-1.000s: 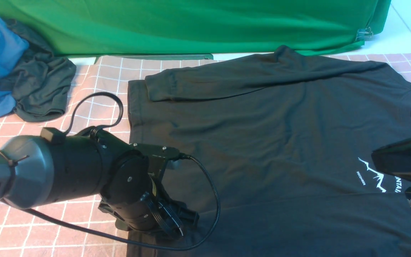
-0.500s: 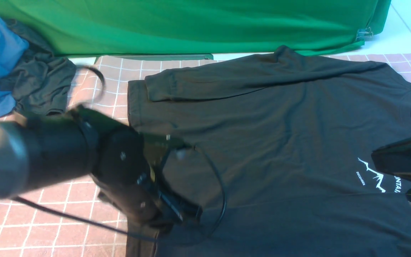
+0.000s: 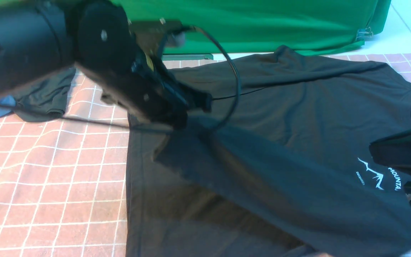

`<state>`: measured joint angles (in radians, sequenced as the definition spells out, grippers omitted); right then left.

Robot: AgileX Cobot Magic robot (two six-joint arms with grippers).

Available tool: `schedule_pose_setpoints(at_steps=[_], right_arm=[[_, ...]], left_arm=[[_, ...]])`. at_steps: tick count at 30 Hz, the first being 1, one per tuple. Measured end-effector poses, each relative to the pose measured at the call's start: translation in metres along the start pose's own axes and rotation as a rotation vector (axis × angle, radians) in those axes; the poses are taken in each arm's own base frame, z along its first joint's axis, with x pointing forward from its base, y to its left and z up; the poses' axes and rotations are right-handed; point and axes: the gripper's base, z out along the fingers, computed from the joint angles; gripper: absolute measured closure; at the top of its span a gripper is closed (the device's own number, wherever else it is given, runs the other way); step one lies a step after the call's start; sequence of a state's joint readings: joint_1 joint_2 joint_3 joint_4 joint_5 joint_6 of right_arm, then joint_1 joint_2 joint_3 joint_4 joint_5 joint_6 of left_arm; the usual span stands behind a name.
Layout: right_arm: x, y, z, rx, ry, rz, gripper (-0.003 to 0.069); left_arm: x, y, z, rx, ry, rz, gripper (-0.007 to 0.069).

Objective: Fold a long-sleeved shirt over a pink coffee tablecloth.
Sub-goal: 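Fold the left side of the black T-shirt inward over its body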

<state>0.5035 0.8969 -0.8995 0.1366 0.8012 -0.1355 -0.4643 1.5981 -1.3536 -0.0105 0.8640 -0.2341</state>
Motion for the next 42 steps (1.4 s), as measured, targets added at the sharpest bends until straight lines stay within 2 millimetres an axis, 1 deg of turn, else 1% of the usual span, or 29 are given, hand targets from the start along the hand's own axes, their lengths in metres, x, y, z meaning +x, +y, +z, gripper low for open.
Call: schedule_pose_setpoints(at_steps=[2,3,4,5,10,14,16,19,20,21,26,31,32,36,42], right_arm=[[0.000,0.000,0.000,0.000,-0.003,0.000,0.0617],[0.000,0.000,0.000,0.000,-0.003,0.000,0.0617],[0.000,0.000,0.000,0.000,-0.003,0.000,0.0617],[0.000,0.000,0.000,0.000,-0.003,0.000,0.0617],[-0.001,0.000,0.000,0.001,-0.006,0.000,0.0614],[-0.001,0.000,0.000,0.001,-0.007,0.000,0.0614],[-0.001,0.000,0.000,0.001,-0.007,0.000,0.0614],[-0.001,0.000,0.000,0.001,-0.007,0.000,0.0614],[-0.001,0.000,0.000,0.001,-0.007,0.000,0.0614],[-0.001,0.000,0.000,0.001,-0.007,0.000,0.0614],[-0.001,0.000,0.000,0.001,-0.007,0.000,0.0614],[-0.001,0.000,0.000,0.001,-0.007,0.000,0.0614],[-0.001,0.000,0.000,0.001,-0.007,0.000,0.0614],[-0.001,0.000,0.000,0.001,-0.007,0.000,0.0614],[-0.001,0.000,0.000,0.000,-0.007,0.001,0.0614]], left_arm=[[-0.012,0.008,0.005,-0.015,-0.015,0.000,0.0579],[-0.013,0.010,0.007,-0.019,-0.013,-0.003,0.0579],[-0.019,0.014,0.012,-0.031,-0.016,0.000,0.0579],[-0.021,0.014,0.012,-0.031,-0.020,0.000,0.0579],[-0.041,0.026,0.030,-0.070,-0.068,0.017,0.0579],[-0.050,0.031,0.042,-0.105,-0.111,0.064,0.0579],[-0.052,0.032,0.046,-0.116,-0.122,0.080,0.0579],[-0.054,0.036,0.061,-0.163,-0.133,0.138,0.0579],[-0.054,0.036,0.061,-0.163,-0.133,0.138,0.0579],[-0.056,0.037,0.067,-0.170,-0.144,0.155,0.0579],[-0.059,0.039,0.081,-0.194,-0.180,0.208,0.0579],[-0.059,0.043,0.094,-0.235,-0.170,0.265,0.0579],[-0.058,0.045,0.100,-0.252,-0.166,0.275,0.0579],[-0.062,0.047,0.108,-0.273,-0.212,0.260,0.0579],[-0.064,0.047,0.108,-0.275,-0.243,0.231,0.0565]])
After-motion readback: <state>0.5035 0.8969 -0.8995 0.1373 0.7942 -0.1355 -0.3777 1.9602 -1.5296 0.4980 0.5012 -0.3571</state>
